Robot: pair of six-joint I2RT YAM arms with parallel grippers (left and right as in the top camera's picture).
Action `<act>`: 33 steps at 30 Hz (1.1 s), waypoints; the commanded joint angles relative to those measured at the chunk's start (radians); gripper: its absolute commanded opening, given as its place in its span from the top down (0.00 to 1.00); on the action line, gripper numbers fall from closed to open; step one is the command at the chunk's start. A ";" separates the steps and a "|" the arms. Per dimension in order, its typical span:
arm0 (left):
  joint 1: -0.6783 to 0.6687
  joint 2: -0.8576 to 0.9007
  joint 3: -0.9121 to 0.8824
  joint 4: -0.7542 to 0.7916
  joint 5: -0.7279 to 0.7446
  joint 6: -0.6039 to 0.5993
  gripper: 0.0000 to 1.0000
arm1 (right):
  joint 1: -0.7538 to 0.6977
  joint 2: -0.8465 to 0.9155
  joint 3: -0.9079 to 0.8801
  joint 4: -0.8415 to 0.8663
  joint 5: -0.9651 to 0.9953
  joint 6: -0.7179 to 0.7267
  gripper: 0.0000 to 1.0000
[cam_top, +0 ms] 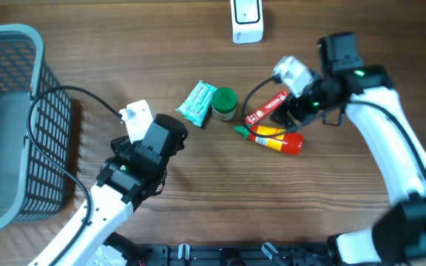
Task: Scan the item barcode
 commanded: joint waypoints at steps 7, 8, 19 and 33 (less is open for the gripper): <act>-0.003 0.001 0.000 0.000 -0.021 0.008 0.00 | 0.000 0.299 0.008 -0.068 -0.007 -0.082 0.06; -0.003 0.001 0.000 0.000 -0.021 0.008 0.00 | -0.002 0.312 0.008 -0.079 -0.004 -0.083 0.09; -0.003 0.001 0.000 0.000 -0.021 0.008 0.00 | -0.028 0.322 -0.104 -0.062 0.007 -0.041 0.16; -0.003 0.001 0.000 0.000 -0.021 0.008 0.00 | -0.029 0.320 -0.127 -0.013 -0.152 0.053 0.61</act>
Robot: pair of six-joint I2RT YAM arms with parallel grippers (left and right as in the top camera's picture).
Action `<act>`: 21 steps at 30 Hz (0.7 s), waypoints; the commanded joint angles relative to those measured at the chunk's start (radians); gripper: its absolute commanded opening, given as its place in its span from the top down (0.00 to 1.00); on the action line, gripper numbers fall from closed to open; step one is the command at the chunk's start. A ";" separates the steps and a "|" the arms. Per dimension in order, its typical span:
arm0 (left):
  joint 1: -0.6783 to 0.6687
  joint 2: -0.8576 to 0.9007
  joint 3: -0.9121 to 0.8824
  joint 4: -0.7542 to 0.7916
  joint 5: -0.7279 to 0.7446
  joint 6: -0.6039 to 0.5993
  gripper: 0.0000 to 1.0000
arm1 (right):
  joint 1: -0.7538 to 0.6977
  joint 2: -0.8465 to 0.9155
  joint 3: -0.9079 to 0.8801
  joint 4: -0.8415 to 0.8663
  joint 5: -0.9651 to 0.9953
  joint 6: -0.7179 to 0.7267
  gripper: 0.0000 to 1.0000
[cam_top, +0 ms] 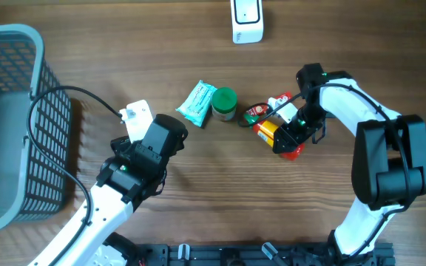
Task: Scan the item barcode
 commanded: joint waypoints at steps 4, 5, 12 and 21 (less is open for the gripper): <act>-0.003 0.001 0.000 0.000 -0.021 0.008 0.00 | 0.001 -0.023 0.013 -0.077 -0.181 0.019 0.73; -0.003 0.001 0.000 0.000 -0.021 0.008 0.00 | 0.001 -0.042 0.023 -0.089 -0.196 0.018 0.73; -0.003 0.001 0.000 0.000 -0.021 0.008 0.00 | 0.001 -0.262 0.039 -0.118 -0.358 -0.009 0.72; -0.003 0.001 0.000 0.000 -0.021 0.008 0.00 | 0.001 -0.399 0.039 -0.256 -0.920 -0.077 0.72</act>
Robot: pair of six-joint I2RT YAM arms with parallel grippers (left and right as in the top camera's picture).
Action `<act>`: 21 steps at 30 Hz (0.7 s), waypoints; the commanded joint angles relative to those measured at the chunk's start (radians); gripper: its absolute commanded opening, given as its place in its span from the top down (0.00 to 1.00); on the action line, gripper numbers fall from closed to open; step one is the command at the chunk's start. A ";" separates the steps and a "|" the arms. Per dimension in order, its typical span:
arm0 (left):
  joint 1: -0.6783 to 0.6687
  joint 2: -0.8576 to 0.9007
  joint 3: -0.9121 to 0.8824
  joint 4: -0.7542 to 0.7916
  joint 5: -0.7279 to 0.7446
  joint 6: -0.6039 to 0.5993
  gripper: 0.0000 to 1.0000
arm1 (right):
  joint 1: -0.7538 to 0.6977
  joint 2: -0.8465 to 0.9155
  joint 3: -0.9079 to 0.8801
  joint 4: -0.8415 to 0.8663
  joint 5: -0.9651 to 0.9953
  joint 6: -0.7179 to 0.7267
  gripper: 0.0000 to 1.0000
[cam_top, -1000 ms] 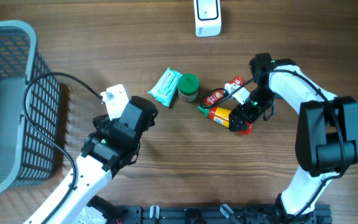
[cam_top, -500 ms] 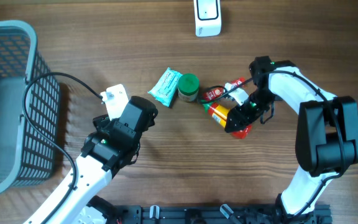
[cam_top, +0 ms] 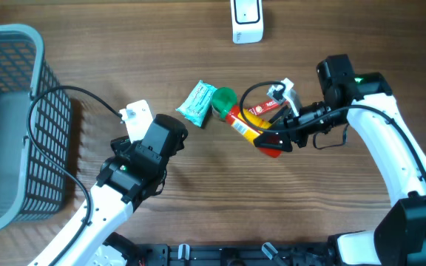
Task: Scan the item barcode
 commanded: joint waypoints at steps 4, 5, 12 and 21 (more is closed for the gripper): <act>-0.003 0.001 0.000 0.000 -0.021 0.008 0.00 | 0.002 -0.023 0.021 -0.089 -0.335 -0.048 0.73; -0.003 0.001 0.000 0.000 -0.021 0.008 0.00 | 0.002 -0.023 0.021 -0.100 -0.333 -0.050 0.74; -0.003 0.001 0.000 0.000 -0.021 0.008 0.00 | 0.002 -0.023 0.021 -0.043 -0.253 -0.088 0.83; -0.003 0.001 0.000 0.000 -0.021 0.008 0.00 | 0.003 -0.023 0.021 0.579 0.328 0.477 0.88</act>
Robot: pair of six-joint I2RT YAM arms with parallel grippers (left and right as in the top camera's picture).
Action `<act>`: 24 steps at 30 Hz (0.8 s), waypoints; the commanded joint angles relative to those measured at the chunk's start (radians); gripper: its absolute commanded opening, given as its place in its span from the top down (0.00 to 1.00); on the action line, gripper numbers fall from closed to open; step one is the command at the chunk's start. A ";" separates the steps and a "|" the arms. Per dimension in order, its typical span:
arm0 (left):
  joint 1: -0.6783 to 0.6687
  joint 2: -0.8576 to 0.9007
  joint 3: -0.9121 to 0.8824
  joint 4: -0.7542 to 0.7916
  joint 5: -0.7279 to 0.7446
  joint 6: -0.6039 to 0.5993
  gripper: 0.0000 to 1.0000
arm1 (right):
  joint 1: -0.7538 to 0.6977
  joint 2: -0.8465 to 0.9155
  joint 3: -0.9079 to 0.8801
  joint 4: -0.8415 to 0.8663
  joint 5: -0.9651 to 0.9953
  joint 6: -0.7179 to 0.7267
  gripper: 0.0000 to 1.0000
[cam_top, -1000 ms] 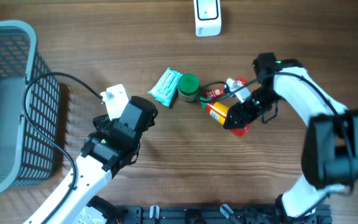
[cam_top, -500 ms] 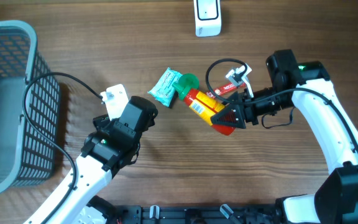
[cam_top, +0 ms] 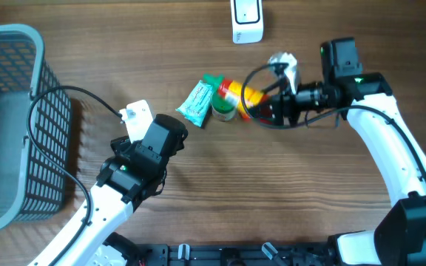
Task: Scan the item barcode
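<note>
A red and yellow squeeze bottle (cam_top: 237,93) with a green cap hangs above the table, lying roughly level with its cap pointing left. My right gripper (cam_top: 266,109) is shut on its red rear end. The white barcode scanner (cam_top: 246,22) stands at the table's far edge, up and slightly right of the bottle. My left arm (cam_top: 148,148) rests at the lower left. Its fingers are hidden under the wrist.
A teal snack packet (cam_top: 195,104) and a green-lidded jar (cam_top: 222,112) lie just under and left of the held bottle. A grey wire basket (cam_top: 21,33) fills the left edge. A black cable loops from the left arm toward the basket.
The right gripper has carried the bottle away from the near side toward the far side and left. The bottle now lies flatter, over the jar and packet, closer to the scanner. The left arm has not moved.
The bottle first lay on the table beside a red tube, with the right gripper over them. Then the gripper was down on the bottle. Later it held the bottle tilted above the table, and now holds it higher up, nearer the scanner.
</note>
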 commanded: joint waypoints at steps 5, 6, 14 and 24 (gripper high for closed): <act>-0.003 0.001 0.000 0.000 -0.021 0.008 0.00 | 0.002 -0.013 0.019 0.344 0.405 0.209 0.87; -0.003 0.001 0.000 0.000 -0.021 0.008 0.00 | 0.002 -0.003 0.020 0.409 0.463 0.208 0.87; -0.003 0.001 0.000 0.000 -0.021 0.008 0.00 | 0.004 0.152 0.020 0.842 0.614 0.123 0.94; -0.003 0.001 0.000 0.000 -0.021 0.008 0.00 | 0.125 0.433 0.037 1.363 1.022 -0.164 0.96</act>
